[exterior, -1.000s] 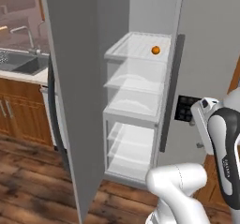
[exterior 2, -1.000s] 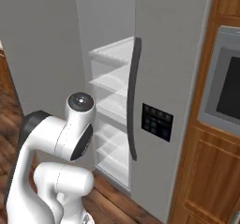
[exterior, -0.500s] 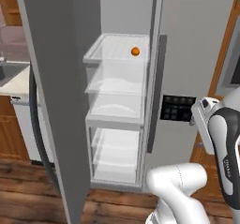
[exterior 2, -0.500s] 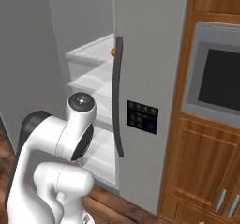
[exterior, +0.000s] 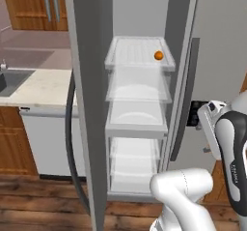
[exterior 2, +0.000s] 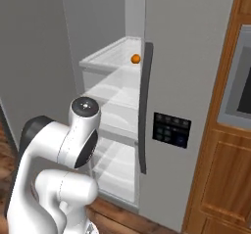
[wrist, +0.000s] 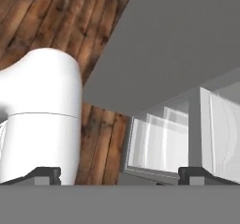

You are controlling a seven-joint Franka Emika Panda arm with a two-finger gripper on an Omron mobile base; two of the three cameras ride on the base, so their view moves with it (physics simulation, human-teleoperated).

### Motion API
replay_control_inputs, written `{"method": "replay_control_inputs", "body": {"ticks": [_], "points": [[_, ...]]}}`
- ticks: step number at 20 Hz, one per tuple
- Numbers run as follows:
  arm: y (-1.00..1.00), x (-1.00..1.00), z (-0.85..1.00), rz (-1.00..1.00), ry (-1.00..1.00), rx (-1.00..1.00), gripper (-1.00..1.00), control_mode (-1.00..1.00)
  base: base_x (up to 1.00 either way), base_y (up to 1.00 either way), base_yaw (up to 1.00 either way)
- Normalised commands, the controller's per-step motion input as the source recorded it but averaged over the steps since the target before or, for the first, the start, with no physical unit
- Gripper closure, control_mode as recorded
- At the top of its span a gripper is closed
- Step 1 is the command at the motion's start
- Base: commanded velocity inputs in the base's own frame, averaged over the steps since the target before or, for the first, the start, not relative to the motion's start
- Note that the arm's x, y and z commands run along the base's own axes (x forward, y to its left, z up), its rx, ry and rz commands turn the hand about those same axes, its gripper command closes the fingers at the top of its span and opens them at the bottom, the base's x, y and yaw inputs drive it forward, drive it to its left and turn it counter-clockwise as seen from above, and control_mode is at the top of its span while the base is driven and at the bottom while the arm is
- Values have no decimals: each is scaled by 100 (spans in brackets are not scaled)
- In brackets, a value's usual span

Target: Retrieve the tangerine and mango from the fridge and place them into the bowl on the dining table.

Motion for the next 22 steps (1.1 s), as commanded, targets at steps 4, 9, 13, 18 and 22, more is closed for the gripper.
{"method": "replay_control_inputs", "body": {"ticks": [4,9,13,18,22], "points": [[0,0,0,0,0,0,-100,100,53,23,-9],[0,0,0,0,0,0,-100,100,53,0,-12],[0,0,0,0,0,0,-100,100,52,0,-14],[0,0,0,0,0,0,-100,100,47,1,-14],[0,0,0,0,0,0,-100,100,44,14,-12]]}}
